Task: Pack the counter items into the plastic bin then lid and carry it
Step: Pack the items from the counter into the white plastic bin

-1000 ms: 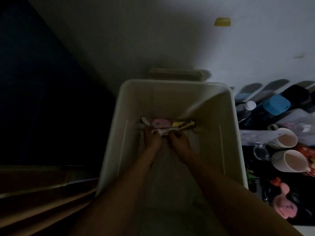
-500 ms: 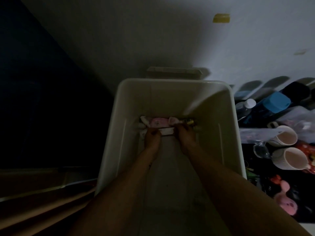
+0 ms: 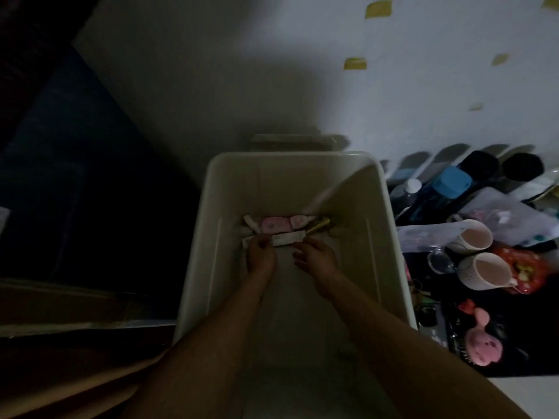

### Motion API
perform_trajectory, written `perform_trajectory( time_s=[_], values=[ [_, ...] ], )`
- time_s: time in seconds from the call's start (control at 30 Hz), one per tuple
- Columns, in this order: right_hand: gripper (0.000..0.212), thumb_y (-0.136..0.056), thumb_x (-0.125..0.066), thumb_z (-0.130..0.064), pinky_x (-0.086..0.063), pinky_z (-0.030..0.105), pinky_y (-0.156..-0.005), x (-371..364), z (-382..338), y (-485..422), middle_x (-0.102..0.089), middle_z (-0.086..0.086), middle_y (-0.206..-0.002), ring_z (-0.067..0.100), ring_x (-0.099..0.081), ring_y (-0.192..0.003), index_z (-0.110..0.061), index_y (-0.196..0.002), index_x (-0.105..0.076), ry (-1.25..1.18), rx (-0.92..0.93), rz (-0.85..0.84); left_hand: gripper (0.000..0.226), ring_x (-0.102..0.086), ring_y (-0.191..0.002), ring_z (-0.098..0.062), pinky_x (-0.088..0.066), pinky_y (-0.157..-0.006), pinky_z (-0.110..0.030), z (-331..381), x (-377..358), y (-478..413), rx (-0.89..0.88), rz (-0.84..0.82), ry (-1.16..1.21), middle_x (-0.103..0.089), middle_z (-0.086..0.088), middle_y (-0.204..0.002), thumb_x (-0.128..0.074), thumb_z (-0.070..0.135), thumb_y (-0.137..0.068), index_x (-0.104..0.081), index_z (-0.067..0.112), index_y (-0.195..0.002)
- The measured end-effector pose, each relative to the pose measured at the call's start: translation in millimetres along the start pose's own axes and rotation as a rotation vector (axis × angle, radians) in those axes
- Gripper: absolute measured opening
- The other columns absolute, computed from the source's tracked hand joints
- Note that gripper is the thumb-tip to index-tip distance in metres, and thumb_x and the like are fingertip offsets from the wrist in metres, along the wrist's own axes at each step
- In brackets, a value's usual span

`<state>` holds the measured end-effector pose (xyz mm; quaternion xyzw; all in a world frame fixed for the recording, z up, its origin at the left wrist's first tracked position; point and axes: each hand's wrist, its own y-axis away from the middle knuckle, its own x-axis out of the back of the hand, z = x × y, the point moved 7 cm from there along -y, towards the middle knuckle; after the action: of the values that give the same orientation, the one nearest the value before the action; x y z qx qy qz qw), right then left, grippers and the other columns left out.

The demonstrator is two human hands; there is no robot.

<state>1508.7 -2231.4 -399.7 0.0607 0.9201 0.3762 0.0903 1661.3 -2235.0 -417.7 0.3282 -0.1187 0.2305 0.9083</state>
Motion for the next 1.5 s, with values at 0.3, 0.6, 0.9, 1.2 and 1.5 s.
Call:
perform_trajectory(
  time_s=[0.3, 0.6, 0.9, 1.2, 1.5],
  values=[
    [0.020, -0.097, -0.049, -0.003, -0.052, 0.030, -0.076, 15.3, -44.3, 55.4, -0.061, 0.016, -0.108, 0.024, -0.061, -0.091, -0.006, -0.115, -0.057, -0.070, 0.132, -0.105, 0.014, -0.063, -0.099, -0.029, -0.049, -0.082, -0.038, 42.8, -8.8, 58.2, -0.141, -0.165, 0.129, -0.070, -0.008, -0.101, -0.055, 0.017, -0.083, -0.067, 0.025, -0.081],
    [0.026, -0.098, -0.045, -0.002, -0.054, 0.041, -0.096, 63.8, -91.3, 130.1, -0.070, 0.014, -0.108, 0.027, -0.069, -0.102, -0.010, -0.120, -0.056, -0.259, 0.285, -0.208, 0.019, -0.066, -0.080, -0.018, -0.054, -0.074, -0.033, 92.8, -24.1, 140.5, -0.123, -0.383, 0.454, -0.069, -0.008, -0.090, -0.043, 0.002, -0.097, -0.059, 0.012, -0.095],
    [0.028, -0.099, -0.045, -0.006, -0.051, 0.042, -0.099, 127.0, -139.6, 162.3, -0.070, 0.016, -0.114, 0.030, -0.066, -0.110, -0.006, -0.125, -0.056, -0.331, 0.403, -0.270, 0.018, -0.067, -0.076, -0.018, -0.053, -0.068, -0.029, 153.8, -62.1, 212.7, -0.168, -0.496, 0.634, -0.070, -0.008, -0.087, -0.044, 0.002, -0.097, -0.059, 0.012, -0.096],
    [0.029, -0.096, -0.050, -0.009, -0.053, 0.037, -0.094, 235.3, -159.8, 146.2, -0.068, 0.016, -0.118, 0.028, -0.067, -0.110, -0.007, -0.124, -0.056, -0.351, 0.442, -0.165, 0.017, -0.068, -0.095, -0.024, -0.056, -0.082, -0.033, 174.4, -162.0, 267.1, -0.134, -0.529, 0.587, -0.072, -0.012, -0.103, -0.047, 0.005, -0.097, -0.062, 0.010, -0.104],
    [0.026, -0.097, -0.048, -0.007, -0.055, 0.036, -0.091, 353.9, -135.2, 109.8, -0.073, 0.012, -0.110, 0.025, -0.069, -0.104, -0.008, -0.121, -0.058, -0.238, 0.296, -0.039, 0.021, -0.069, -0.096, -0.023, -0.056, -0.081, -0.034, 131.8, -233.2, 290.3, -0.040, -0.438, 0.465, -0.072, -0.011, -0.106, -0.044, 0.006, -0.099, -0.062, 0.010, -0.107]
  ],
)
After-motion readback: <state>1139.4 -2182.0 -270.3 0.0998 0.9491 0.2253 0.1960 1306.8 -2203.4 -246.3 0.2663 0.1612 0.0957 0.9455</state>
